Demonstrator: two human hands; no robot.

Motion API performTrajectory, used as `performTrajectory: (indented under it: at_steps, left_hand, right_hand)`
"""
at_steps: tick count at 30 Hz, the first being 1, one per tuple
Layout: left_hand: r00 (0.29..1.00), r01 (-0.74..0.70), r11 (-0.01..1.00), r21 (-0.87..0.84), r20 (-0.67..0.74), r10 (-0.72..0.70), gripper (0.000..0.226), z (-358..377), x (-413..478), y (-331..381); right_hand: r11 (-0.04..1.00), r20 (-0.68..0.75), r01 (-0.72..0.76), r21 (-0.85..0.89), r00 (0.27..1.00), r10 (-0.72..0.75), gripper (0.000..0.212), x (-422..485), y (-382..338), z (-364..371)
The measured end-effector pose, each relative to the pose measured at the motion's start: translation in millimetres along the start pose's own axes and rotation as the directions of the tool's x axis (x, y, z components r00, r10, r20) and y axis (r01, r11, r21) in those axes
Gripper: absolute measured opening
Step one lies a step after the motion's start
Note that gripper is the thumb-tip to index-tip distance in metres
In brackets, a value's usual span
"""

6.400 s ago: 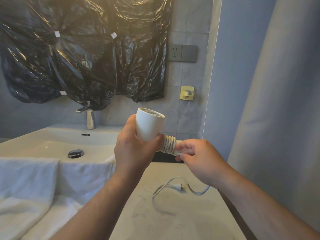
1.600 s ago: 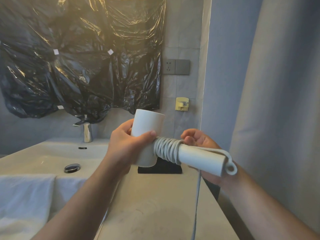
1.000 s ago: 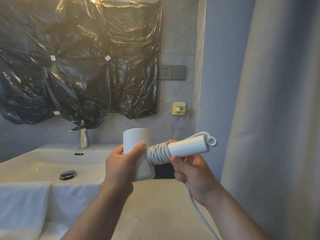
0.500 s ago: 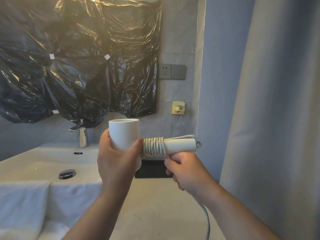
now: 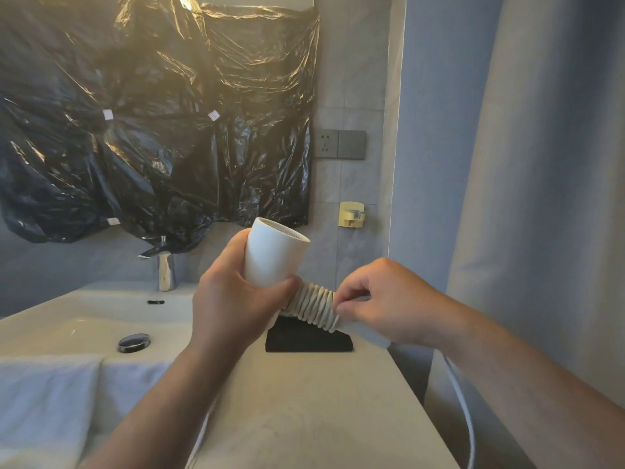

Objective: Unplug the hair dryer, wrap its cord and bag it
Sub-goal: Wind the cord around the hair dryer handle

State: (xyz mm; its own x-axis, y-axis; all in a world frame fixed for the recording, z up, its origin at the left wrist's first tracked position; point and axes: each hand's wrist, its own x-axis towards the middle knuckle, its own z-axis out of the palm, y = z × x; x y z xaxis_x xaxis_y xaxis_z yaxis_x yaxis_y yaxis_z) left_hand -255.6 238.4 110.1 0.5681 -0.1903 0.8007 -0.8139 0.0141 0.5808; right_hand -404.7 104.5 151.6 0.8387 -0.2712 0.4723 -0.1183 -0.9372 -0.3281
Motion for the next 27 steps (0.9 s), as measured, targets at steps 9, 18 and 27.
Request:
performTrajectory:
  at_steps: [9, 18, 27]
  left_hand:
    - [0.991, 0.071, 0.957, -0.28, 0.126, -0.037, 0.046, -5, 9, 12]
    - [0.96, 0.279, 0.837, -0.47, 0.158, -0.232, 0.057, 4, 9, 14]
    - [0.914, 0.376, 0.794, -0.478, 0.052, -0.401, 0.051, 19, 1, 3]
  right_hand:
    - [0.865, -0.007, -0.008, 0.502, 1.0, 0.013, 0.019, 3, 21, -16]
    - [0.256, 0.158, -0.154, 0.954, 0.987, 0.006, 0.047, 6, 56, 3]
    - [0.107, -0.013, -0.022, 0.994, 0.95, 0.311, 0.029, -2, 34, 52]
